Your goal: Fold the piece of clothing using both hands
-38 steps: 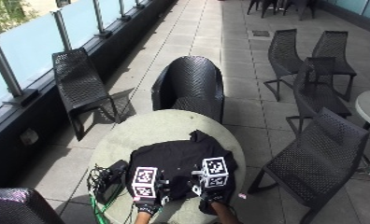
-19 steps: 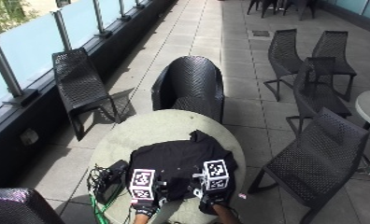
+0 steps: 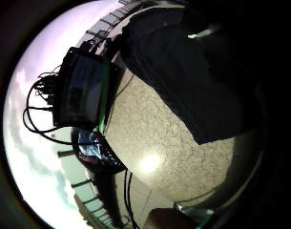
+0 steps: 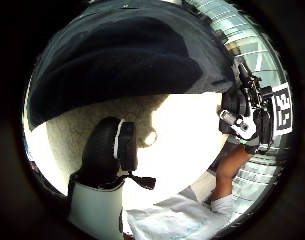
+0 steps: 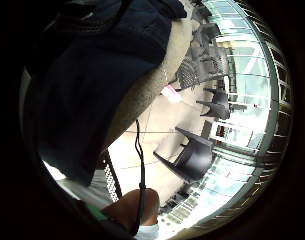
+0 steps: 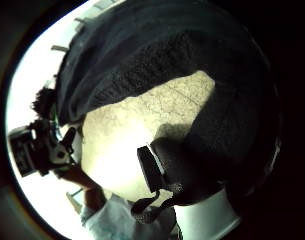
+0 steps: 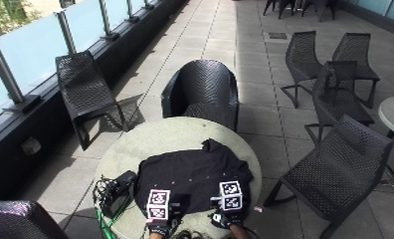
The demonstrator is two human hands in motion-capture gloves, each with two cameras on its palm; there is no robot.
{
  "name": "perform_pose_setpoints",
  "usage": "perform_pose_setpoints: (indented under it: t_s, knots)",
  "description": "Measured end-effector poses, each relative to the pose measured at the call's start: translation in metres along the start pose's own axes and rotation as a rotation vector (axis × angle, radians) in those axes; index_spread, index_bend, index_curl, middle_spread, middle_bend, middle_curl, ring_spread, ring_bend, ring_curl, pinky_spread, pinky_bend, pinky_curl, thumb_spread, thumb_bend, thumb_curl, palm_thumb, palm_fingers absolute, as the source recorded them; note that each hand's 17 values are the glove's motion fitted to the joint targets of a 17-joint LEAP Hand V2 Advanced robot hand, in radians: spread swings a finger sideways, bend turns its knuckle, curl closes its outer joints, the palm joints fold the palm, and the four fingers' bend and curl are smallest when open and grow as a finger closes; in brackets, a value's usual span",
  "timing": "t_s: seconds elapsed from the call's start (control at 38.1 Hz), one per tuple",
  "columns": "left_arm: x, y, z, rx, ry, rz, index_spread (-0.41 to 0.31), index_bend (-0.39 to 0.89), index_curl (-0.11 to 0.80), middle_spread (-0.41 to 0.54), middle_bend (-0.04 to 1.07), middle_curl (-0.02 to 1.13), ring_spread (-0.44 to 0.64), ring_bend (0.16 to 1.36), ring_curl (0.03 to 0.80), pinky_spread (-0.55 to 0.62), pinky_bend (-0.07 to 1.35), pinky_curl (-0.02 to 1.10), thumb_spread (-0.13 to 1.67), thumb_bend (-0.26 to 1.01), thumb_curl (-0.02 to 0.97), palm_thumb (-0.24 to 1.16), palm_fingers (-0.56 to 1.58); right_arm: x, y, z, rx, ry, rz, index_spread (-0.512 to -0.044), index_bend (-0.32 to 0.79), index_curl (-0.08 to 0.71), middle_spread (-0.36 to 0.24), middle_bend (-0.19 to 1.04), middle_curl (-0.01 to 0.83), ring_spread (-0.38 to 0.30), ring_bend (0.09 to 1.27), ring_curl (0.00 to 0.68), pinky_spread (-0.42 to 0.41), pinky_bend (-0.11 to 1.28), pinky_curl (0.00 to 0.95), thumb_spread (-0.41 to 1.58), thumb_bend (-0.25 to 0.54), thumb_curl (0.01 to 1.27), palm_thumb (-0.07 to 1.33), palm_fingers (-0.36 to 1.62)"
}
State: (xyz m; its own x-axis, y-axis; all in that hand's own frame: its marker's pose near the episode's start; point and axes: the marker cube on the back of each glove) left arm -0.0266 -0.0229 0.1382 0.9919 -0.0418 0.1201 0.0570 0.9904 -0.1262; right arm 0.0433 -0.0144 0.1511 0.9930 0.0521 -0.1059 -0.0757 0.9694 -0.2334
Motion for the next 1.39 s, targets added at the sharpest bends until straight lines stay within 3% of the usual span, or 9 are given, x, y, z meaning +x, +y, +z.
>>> perform_pose_setpoints:
  t_s: [0.24, 0.42, 0.55, 0.68, 0.87, 1.02, 1.13, 1.26, 1.39]
  knots:
    - [-0.002, -0.028, 0.018, 0.227, 0.148, -0.044, -0.084, 0.28, 0.269, -0.015, 0.25, 0.34, 0.13, 0.66, 0.264, 0.34, 0.36, 0.28, 1.20, 0.04, 0.311, 0.41, 0.49, 0.011, -0.014, 0.004, 0.157, -0.070, 0.005, -0.389, 0.16, 0.202, -0.071, 0.21, 0.289, 0.032, 0.48, 0.265, 0.152, 0.60, 0.346, 1.13, 0.045, 0.27, 0.46, 0.32]
    - [-0.003, -0.023, 0.002, 0.337, 0.076, -0.070, -0.196, 0.42, 0.350, -0.158, 0.26, 0.36, -0.07, 0.60, 0.259, 0.19, 0.22, 0.26, 1.22, 0.14, 0.377, 0.64, 0.82, 0.022, -0.022, -0.006, 0.302, -0.012, -0.012, -0.373, 0.30, 0.286, -0.178, 0.29, 0.331, -0.118, 0.45, 0.267, 0.038, 0.47, 0.308, 1.21, 0.170, 0.32, 0.72, 0.80]
    - [-0.004, 0.001, -0.019, 0.300, 0.079, -0.009, -0.246, 0.37, 0.367, -0.235, 0.32, 0.40, -0.19, 0.60, 0.291, 0.09, 0.16, 0.27, 1.19, 0.13, 0.403, 0.70, 0.98, 0.029, -0.010, -0.026, 0.256, -0.023, -0.095, -0.357, 0.28, 0.329, -0.226, 0.28, 0.355, -0.204, 0.46, 0.304, -0.055, 0.46, 0.326, 1.24, 0.219, 0.34, 0.84, 1.03]
    - [-0.011, 0.017, -0.050, 0.172, 0.120, 0.101, -0.283, 0.23, 0.354, -0.300, 0.39, 0.43, -0.29, 0.63, 0.323, -0.07, 0.22, 0.31, 1.16, 0.11, 0.413, 0.72, 1.21, 0.039, 0.011, -0.065, 0.046, -0.081, -0.263, -0.341, 0.18, 0.341, -0.255, 0.34, 0.388, -0.261, 0.54, 0.343, -0.169, 0.44, 0.337, 1.23, 0.212, 0.33, 0.88, 1.27]
    - [-0.022, -0.004, -0.113, 0.018, 0.122, 0.202, -0.314, 0.17, 0.368, -0.349, 0.44, 0.47, -0.37, 0.74, 0.386, -0.22, 0.25, 0.36, 1.16, 0.08, 0.409, 0.74, 1.32, 0.044, -0.014, -0.139, -0.030, -0.202, -0.322, -0.328, 0.11, 0.323, -0.250, 0.44, 0.437, -0.265, 0.70, 0.411, -0.283, 0.47, 0.358, 1.21, 0.192, 0.32, 0.91, 1.39]
    - [-0.030, -0.080, -0.146, -0.016, 0.048, 0.085, -0.323, 0.16, 0.377, -0.368, 0.47, 0.48, -0.40, 0.81, 0.422, -0.27, 0.26, 0.38, 1.17, 0.06, 0.402, 0.76, 1.33, 0.027, -0.049, -0.206, -0.054, -0.211, -0.226, -0.316, 0.13, 0.324, -0.248, 0.46, 0.452, -0.254, 0.77, 0.445, -0.318, 0.54, 0.383, 1.16, 0.167, 0.32, 0.94, 1.40]
    - [-0.032, -0.139, -0.137, -0.006, -0.002, -0.002, -0.331, 0.19, 0.393, -0.380, 0.51, 0.50, -0.40, 0.84, 0.438, -0.29, 0.24, 0.39, 1.17, 0.04, 0.400, 0.77, 1.36, 0.019, -0.100, -0.208, -0.008, -0.080, -0.053, -0.310, 0.15, 0.334, -0.243, 0.48, 0.460, -0.246, 0.81, 0.461, -0.322, 0.57, 0.401, 1.11, 0.129, 0.31, 0.94, 1.42]
    - [-0.025, -0.130, -0.155, -0.084, -0.041, -0.077, -0.346, 0.21, 0.416, -0.381, 0.53, 0.51, -0.41, 0.86, 0.453, -0.30, 0.23, 0.40, 1.18, 0.03, 0.394, 0.79, 1.36, 0.004, -0.161, -0.179, 0.068, 0.098, 0.023, -0.309, 0.18, 0.356, -0.240, 0.50, 0.469, -0.234, 0.83, 0.475, -0.319, 0.59, 0.414, 1.07, 0.086, 0.30, 0.93, 1.42]
    - [-0.029, -0.134, -0.130, -0.139, -0.040, -0.175, -0.355, 0.22, 0.437, -0.384, 0.54, 0.51, -0.41, 0.88, 0.463, -0.30, 0.21, 0.40, 1.19, 0.02, 0.385, 0.80, 1.34, -0.010, -0.188, -0.148, 0.098, 0.167, 0.013, -0.311, 0.20, 0.378, -0.237, 0.52, 0.478, -0.226, 0.84, 0.483, -0.316, 0.60, 0.424, 1.05, 0.047, 0.30, 0.92, 1.43]
